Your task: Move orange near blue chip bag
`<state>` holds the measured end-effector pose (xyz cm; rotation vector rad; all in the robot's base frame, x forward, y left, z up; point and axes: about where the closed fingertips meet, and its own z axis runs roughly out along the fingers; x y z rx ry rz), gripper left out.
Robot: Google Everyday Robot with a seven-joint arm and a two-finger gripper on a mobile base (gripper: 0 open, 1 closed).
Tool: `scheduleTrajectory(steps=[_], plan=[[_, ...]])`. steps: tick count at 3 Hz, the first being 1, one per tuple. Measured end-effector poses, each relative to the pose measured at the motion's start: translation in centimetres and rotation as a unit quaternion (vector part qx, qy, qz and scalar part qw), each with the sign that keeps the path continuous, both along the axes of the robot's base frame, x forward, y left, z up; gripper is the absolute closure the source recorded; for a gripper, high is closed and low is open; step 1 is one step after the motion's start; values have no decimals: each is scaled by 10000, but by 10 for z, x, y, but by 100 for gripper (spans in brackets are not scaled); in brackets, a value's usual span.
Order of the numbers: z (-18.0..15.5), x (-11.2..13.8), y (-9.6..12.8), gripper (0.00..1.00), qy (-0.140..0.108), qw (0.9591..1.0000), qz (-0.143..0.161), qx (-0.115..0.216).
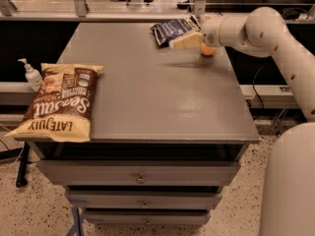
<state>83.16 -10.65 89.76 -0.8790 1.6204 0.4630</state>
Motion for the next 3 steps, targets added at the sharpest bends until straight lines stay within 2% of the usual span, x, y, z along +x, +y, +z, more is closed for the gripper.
scheduleTrajectory(steps=[1,2,3], plan=[[63,-4,53,15,-546,9944,691,588],[102,-11,76,13,-871,9869,1058,855],[117,-17,72,0,-993,9845,1123,911]])
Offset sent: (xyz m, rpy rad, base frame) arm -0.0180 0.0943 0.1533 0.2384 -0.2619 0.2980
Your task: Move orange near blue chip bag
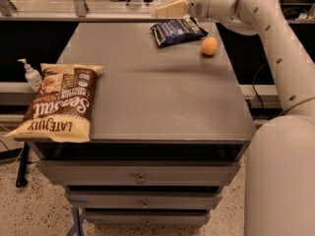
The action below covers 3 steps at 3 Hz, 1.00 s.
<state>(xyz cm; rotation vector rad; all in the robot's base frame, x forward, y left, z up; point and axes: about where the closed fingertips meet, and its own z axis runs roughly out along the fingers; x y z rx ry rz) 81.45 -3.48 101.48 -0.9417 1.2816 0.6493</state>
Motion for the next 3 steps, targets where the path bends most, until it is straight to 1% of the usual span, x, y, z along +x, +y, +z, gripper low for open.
scheduleTrajectory(steps=[1,2,3], plan=[[2,-4,-12,0,-12,10000,-43,-42],[-9,-14,-55,0,72,9991,-301,-295],[-26,-33,-110,0,217,9955,-598,-701]])
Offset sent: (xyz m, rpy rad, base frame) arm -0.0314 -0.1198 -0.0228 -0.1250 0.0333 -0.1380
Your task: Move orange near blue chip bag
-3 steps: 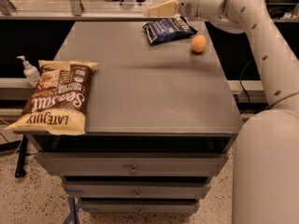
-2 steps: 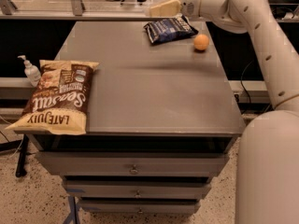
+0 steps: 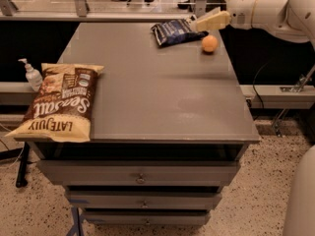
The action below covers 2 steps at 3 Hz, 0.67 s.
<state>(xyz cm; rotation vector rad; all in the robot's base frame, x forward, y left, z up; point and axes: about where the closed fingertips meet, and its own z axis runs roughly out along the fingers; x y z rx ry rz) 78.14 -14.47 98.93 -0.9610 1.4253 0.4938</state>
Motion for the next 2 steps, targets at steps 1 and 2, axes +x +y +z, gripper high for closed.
scheduleTrajectory(steps=[1,2], plan=[[-9,-26,-47,0,45,9994,-115,-328],[-23,-62,-92,0,149,9983,-106,-547]])
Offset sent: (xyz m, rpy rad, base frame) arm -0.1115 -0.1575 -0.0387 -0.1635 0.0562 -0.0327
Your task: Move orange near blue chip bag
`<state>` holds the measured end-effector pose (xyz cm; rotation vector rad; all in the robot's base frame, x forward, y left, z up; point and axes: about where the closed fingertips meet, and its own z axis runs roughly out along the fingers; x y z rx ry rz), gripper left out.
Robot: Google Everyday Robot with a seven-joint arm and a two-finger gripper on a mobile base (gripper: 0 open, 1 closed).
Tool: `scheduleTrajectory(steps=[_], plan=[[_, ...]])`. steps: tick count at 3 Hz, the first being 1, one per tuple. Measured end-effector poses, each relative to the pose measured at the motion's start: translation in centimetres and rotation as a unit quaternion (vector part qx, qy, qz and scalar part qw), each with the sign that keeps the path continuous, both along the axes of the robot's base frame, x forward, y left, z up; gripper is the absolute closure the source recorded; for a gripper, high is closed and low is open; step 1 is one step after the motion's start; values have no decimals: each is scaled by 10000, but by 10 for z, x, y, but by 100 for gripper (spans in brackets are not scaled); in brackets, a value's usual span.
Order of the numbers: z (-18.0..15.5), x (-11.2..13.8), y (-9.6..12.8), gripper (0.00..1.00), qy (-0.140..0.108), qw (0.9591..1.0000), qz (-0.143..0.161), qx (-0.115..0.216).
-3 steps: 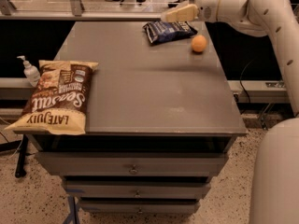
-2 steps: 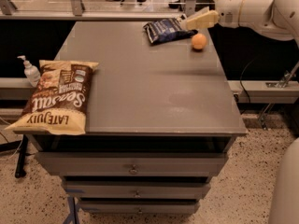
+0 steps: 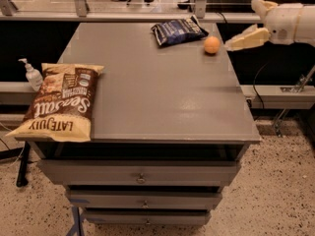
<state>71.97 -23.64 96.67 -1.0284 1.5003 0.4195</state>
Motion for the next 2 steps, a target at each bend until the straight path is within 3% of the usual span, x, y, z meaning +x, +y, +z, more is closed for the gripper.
scheduleTrajectory(steps=[1,2], plan=[[-7,-33,-42,0,155,9995,-254,-41],[-12,-37,-49,0,200,9993,-304,-38]])
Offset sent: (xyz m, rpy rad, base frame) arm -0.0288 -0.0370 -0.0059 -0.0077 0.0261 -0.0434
